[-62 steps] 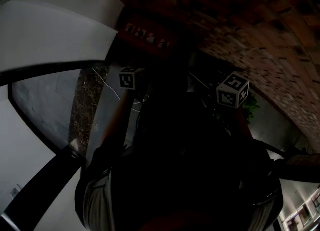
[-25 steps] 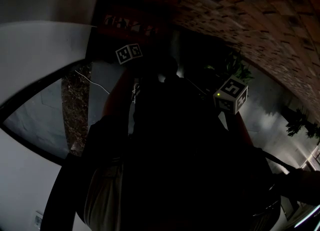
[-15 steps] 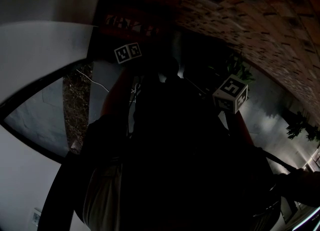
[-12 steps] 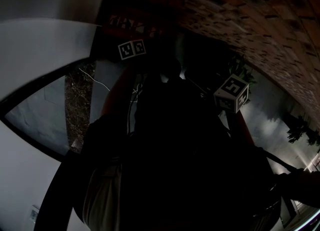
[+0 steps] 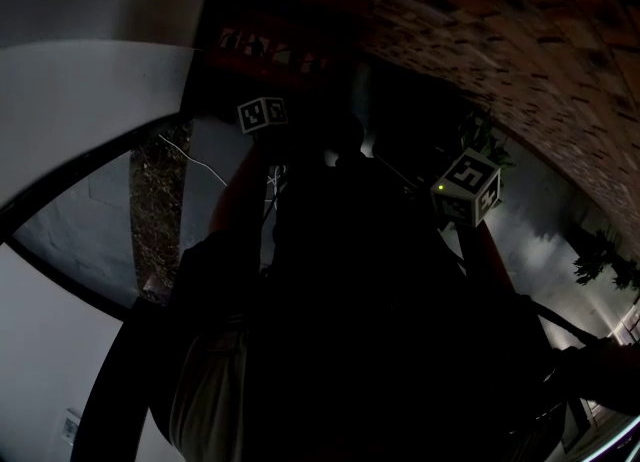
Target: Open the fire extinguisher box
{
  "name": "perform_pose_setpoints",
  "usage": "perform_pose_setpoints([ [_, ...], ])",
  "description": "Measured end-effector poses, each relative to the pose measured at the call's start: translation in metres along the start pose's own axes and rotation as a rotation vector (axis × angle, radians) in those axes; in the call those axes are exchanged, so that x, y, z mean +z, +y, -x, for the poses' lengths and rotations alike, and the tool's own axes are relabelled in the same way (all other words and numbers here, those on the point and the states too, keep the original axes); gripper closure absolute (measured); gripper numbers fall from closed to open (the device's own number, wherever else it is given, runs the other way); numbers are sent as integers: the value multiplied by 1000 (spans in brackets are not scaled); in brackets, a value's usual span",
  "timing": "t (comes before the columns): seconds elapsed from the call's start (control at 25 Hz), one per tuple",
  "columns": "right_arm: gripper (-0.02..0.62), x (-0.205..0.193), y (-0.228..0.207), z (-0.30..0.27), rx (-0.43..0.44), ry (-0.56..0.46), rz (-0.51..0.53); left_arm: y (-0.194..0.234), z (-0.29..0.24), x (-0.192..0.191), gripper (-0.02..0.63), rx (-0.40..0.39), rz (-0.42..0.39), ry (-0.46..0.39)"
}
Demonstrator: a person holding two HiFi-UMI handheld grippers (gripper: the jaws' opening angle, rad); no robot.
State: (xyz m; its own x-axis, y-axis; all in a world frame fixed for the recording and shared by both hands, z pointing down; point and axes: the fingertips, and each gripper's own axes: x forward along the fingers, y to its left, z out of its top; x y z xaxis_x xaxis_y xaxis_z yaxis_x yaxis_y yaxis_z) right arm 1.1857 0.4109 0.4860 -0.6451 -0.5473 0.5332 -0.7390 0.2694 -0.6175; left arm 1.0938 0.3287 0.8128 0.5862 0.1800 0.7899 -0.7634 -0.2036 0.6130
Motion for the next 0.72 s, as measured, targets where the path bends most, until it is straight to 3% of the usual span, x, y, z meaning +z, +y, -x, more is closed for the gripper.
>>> perform_pose_setpoints([
  [0.2, 595, -4, -1, -5, 1, 52, 1, -17, -20, 21, 320, -91, -29, -56],
  [0.44, 595, -10, -2, -6, -3, 90, 3, -16, -23, 48, 321, -102, 16, -160],
  [0.72, 595, -13, 0, -7, -19, 111, 13, -17, -28, 57, 324, -120, -13, -138],
])
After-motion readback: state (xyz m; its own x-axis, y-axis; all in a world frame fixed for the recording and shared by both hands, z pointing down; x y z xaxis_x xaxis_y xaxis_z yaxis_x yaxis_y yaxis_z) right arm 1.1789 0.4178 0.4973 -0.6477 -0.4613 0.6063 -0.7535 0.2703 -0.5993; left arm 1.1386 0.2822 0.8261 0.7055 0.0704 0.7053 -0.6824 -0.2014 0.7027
